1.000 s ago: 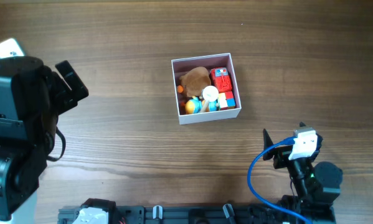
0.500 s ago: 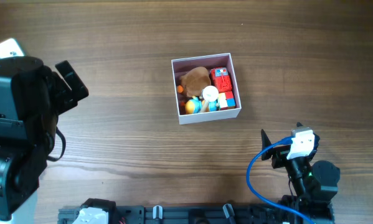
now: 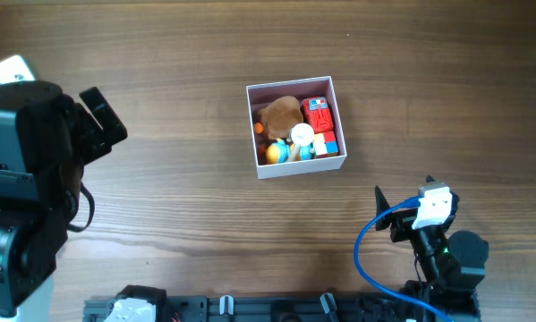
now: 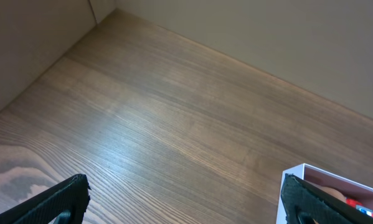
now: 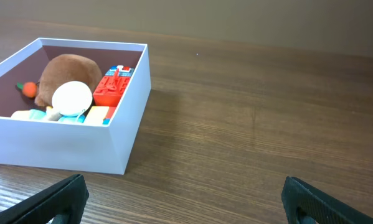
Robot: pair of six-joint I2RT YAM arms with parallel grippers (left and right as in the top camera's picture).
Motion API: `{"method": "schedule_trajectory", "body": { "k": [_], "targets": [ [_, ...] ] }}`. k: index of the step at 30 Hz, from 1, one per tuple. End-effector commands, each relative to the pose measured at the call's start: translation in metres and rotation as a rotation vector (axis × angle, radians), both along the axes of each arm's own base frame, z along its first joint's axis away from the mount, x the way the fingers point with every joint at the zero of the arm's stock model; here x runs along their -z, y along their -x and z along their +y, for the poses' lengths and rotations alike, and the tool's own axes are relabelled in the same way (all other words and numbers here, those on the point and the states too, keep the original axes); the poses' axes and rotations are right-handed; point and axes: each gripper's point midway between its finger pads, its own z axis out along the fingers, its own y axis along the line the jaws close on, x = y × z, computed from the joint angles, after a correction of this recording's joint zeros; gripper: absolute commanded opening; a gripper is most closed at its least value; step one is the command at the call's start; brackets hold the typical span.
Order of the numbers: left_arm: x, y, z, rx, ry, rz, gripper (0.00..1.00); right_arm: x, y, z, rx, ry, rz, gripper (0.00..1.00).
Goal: Pack container
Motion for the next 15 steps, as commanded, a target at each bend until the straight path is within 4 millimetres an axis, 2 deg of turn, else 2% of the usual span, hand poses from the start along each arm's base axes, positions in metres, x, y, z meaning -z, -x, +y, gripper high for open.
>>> {"method": "schedule_trajectory", "body": {
  "k": [1,5,7,9,11,15],
  "targets": [
    [-0.001,0.001,0.003,-0.023,0.004,-0.006,1.00,-0.002,0.000,0.003,-0.015,-0.011,-0.015,1.00],
    [-0.003,0.005,0.004,-0.024,0.006,-0.019,1.00,-0.002,0.000,0.003,-0.015,-0.011,-0.015,1.00],
    [-0.006,0.012,0.006,-0.028,0.007,-0.034,1.00,-0.002,0.000,0.003,-0.015,-0.011,-0.015,1.00],
    [-0.005,0.024,0.017,-0.069,0.000,-0.056,1.00,-0.002,0.000,0.003,-0.015,-0.011,-0.015,1.00],
    [0.001,0.033,0.023,-0.090,0.032,-0.096,1.00,-0.002,0.000,0.003,-0.015,-0.011,-0.015,1.00],
    [0.018,0.032,0.024,-0.085,0.087,-0.196,1.00,-0.002,0.000,0.003,-0.015,-0.011,-0.015,1.00]
  ]
}}
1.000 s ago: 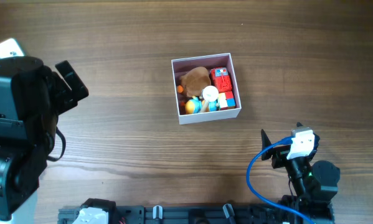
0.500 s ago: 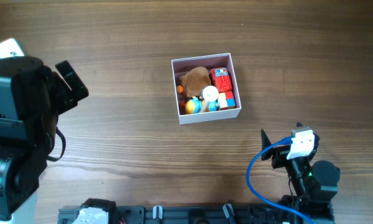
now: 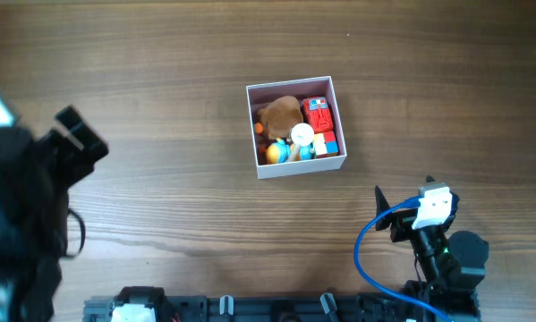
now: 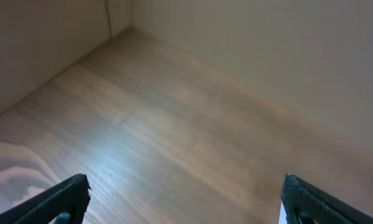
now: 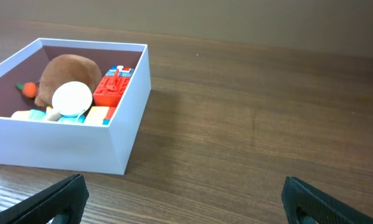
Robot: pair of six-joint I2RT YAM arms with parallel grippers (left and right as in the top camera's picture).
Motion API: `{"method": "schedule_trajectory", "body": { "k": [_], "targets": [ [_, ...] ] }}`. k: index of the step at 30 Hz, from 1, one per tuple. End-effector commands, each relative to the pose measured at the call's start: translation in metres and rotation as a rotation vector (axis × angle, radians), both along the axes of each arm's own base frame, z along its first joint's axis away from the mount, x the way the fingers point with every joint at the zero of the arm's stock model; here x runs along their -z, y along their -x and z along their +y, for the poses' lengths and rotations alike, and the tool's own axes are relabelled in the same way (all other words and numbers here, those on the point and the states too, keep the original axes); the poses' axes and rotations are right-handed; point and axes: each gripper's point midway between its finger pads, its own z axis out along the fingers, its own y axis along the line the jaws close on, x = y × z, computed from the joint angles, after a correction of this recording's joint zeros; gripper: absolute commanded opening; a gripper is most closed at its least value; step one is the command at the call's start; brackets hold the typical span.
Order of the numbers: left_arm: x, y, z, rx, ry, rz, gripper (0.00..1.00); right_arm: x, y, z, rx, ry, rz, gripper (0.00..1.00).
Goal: Pack container
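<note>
A white box [image 3: 294, 166] with a dark red inside stands near the table's middle. It holds a brown plush [image 3: 281, 113], a red toy [image 3: 318, 114], a white round piece [image 3: 302, 135] and small coloured blocks. In the right wrist view the box [image 5: 74, 148] lies at the left, ahead of my right gripper [image 5: 185, 200], which is open and empty. My left gripper [image 4: 184, 199] is open and empty too, far left of the box over bare wood; a sliver of the box shows at that view's right edge. From overhead the left gripper [image 3: 78, 139] is at the left edge and the right gripper [image 3: 388, 217] is at the lower right.
A blue cable [image 3: 368, 259] loops beside the right arm's base at the lower right. Beige walls [image 4: 267, 56] rise behind the table in the left wrist view. A dark rail [image 3: 250, 309] runs along the front edge.
My left arm has pulled back toward the left edge and its camera has tilted away, so the box has almost left its view. The right arm and the box are unchanged.
</note>
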Motion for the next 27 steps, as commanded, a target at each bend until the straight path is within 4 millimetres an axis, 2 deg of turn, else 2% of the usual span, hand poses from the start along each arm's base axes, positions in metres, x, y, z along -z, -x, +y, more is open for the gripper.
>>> {"method": "schedule_trajectory", "body": {
  "k": [1,10,15,22,27],
  "targets": [
    [0.028,0.005,-0.002,0.018,0.066,-0.069,1.00,-0.002,0.000,0.003,-0.015,-0.012,-0.014,1.00],
    [0.126,-0.006,-0.021,0.130,0.112,-0.272,1.00,-0.002,0.000,0.003,-0.014,-0.011,-0.014,1.00],
    [0.178,-0.007,-0.028,0.173,0.127,-0.311,1.00,-0.002,0.000,0.003,-0.015,-0.011,-0.014,1.00],
    [0.221,-0.006,-0.030,0.184,0.124,-0.370,1.00,-0.002,0.000,0.003,-0.015,-0.011,-0.014,1.00],
    [0.235,-0.004,-0.030,0.184,0.125,-0.384,1.00,-0.002,0.000,0.003,-0.015,-0.011,-0.014,1.00]
  ]
}}
